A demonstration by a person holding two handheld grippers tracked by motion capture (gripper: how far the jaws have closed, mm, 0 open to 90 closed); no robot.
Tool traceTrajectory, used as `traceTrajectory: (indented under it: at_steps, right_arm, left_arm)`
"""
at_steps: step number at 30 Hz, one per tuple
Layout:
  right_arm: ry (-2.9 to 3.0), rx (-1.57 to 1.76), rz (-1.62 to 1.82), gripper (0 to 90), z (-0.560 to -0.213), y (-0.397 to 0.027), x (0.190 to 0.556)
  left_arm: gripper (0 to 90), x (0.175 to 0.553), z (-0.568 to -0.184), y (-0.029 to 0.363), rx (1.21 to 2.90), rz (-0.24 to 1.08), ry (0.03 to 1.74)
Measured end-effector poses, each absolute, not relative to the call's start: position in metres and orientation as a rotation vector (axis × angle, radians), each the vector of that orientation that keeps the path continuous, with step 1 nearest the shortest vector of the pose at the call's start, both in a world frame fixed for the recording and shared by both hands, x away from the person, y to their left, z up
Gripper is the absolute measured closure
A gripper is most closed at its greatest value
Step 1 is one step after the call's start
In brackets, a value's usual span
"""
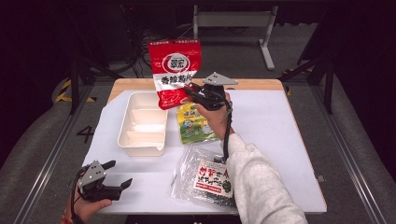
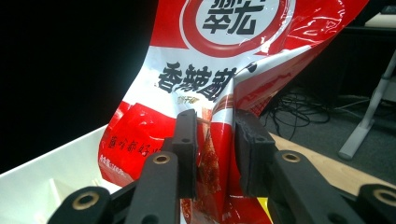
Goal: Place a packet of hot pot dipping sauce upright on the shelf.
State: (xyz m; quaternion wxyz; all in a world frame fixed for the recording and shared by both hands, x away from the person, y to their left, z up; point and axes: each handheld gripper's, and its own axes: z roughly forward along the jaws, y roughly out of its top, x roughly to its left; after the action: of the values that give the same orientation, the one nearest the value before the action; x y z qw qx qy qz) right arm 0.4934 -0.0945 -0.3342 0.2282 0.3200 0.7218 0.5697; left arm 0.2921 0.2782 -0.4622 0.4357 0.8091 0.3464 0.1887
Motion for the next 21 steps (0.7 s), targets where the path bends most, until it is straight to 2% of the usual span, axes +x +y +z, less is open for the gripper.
traceTrajectory:
  at_steps: [21]
  right_arm:
    - [2.067,0.860,1.521,70.8,-0.360,-0.044,0.530]
  left_arm:
    - [10.2,0.273,-0.464,0.291,1.993,0.490,0.900]
